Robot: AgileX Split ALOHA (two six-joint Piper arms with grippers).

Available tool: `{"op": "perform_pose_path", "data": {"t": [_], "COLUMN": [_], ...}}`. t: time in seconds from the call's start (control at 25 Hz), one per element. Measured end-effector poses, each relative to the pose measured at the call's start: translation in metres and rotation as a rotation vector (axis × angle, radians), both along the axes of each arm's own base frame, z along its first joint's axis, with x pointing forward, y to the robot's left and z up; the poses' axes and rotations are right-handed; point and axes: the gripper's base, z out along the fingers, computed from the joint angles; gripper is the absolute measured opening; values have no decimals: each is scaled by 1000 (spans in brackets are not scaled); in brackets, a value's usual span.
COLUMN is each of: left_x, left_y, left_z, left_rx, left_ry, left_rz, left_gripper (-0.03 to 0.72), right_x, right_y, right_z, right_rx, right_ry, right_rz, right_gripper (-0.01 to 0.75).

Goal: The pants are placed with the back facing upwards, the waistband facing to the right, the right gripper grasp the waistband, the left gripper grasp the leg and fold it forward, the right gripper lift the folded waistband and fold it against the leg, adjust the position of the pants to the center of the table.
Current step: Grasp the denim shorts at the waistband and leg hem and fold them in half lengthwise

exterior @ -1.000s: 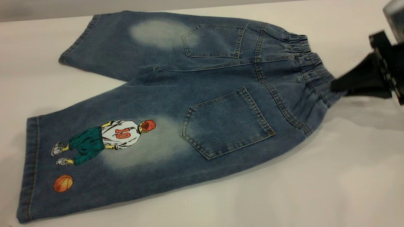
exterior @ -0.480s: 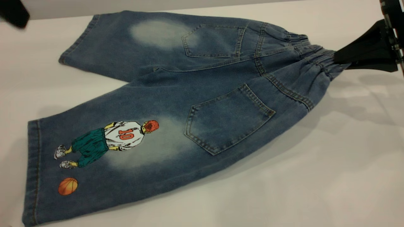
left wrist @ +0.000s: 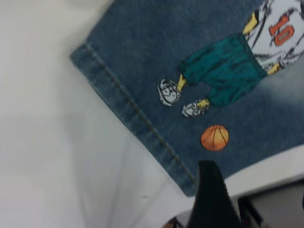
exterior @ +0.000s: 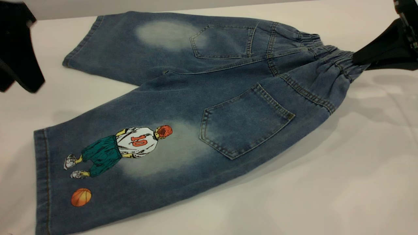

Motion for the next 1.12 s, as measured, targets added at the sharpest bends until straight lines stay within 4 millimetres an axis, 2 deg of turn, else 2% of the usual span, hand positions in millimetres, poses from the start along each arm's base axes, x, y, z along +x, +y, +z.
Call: {"op": "perform_pose_path", "data": {"t": [0.2,0.36,0.6,0.92,1.12], "left_x": [-12,-26,-50,-78,-84], "left_y": [-22,-38,-52,-42,-35], "left_z": [-11,-27,-55,-88,-95], "left_rx": [24,68,75,87,111], "left_ry": [109,176,130,76,50], "left_rz": [-137,-222,-198,-133,-168], "left_gripper": [411,411,411,411,411], "right_x": [6,6,6,6,6], "right_y": [-2,-2,-3,-3,-3], "right_z": [4,3,3,3,3], "right_rx": [-10,-18,-22,-23,-23], "right_ry": [-16,-15,-16,-16,-16], "right_rz": [4,10,11,13,14], "right_gripper": [29,29,29,29,29]}}
